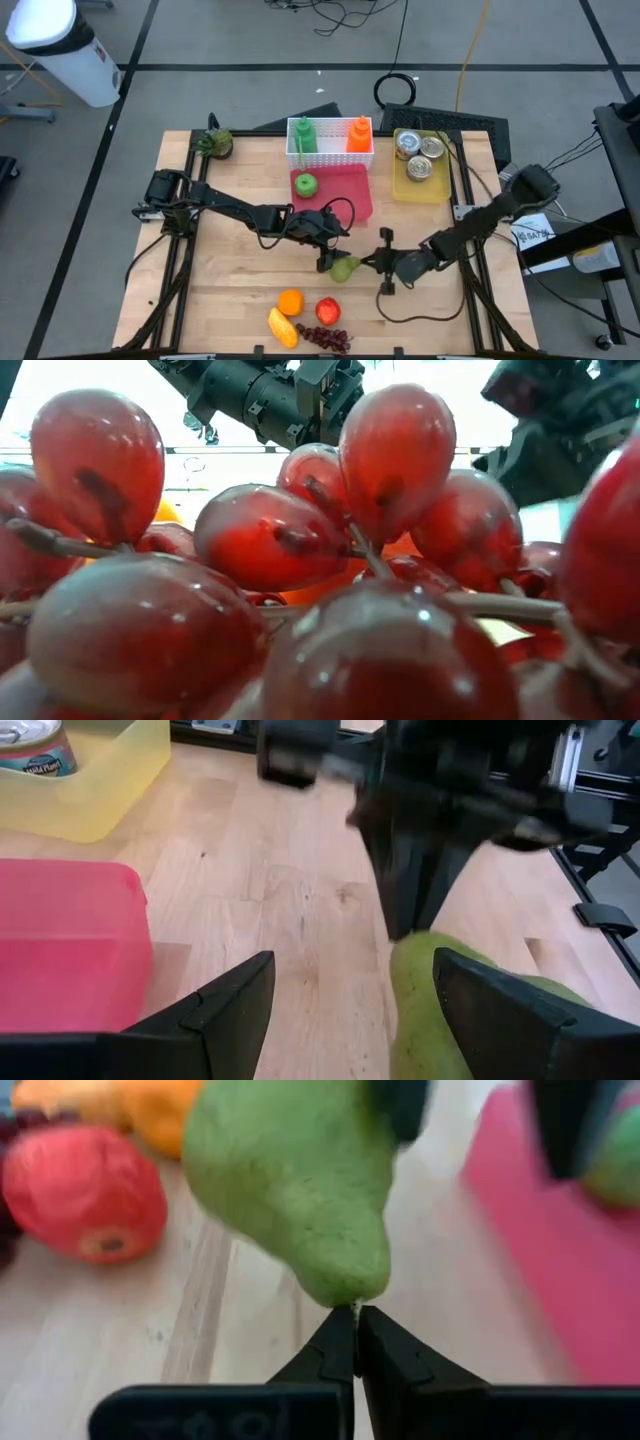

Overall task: Pick & Place Food Item
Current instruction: Put the green pear into the red bin

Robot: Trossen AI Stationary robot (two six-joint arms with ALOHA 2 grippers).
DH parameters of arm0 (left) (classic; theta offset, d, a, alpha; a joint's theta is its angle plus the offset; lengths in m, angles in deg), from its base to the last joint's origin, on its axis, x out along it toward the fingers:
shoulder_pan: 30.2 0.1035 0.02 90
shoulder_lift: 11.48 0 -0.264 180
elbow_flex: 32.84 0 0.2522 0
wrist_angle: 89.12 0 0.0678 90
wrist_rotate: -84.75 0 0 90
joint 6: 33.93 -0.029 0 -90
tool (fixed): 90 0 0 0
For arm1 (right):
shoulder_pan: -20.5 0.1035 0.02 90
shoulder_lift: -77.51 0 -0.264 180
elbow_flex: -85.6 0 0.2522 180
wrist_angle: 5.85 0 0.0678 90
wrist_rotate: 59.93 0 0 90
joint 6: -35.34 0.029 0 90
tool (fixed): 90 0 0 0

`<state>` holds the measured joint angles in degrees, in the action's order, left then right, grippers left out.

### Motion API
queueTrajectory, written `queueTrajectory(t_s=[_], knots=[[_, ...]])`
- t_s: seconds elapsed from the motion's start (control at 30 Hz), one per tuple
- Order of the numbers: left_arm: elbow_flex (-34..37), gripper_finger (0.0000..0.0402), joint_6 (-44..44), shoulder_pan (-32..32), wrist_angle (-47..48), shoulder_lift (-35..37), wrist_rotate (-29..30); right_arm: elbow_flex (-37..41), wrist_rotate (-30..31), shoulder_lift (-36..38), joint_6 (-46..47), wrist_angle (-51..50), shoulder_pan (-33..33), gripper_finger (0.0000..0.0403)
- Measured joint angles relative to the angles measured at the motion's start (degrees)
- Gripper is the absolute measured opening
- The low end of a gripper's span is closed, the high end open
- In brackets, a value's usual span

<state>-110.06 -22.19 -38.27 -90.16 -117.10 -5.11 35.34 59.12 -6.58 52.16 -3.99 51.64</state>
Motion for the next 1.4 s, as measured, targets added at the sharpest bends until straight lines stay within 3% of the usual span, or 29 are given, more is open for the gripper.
queueTrajectory(t_s=[0.33,0.7,0.93,1.23,1.4], knots=[[0.00,0.0285,0.00,0.02,-0.15,0.04,0.24,0.00,6.59,7.04,-6.69,-0.44,-0.24,0.0001],[0.00,0.0285,-2.45,0.11,0.05,0.26,3.02,0.00,7.16,9.63,-11.71,0.49,-1.49,0.0000],[0.00,0.0285,-3.03,1.88,3.10,7.79,2.97,-0.16,7.36,16.07,-16.55,0.73,-2.40,0.0000],[0.00,0.0285,-4.67,3.06,13.76,19.92,2.99,-0.18,6.66,20.47,-22.80,-0.02,-10.46,0.0000],[-0.02,0.0285,-6.12,3.02,19.02,22.62,2.97,-1.14,-1.11,20.57,-26.95,-1.61,-18.87,0.0000]])
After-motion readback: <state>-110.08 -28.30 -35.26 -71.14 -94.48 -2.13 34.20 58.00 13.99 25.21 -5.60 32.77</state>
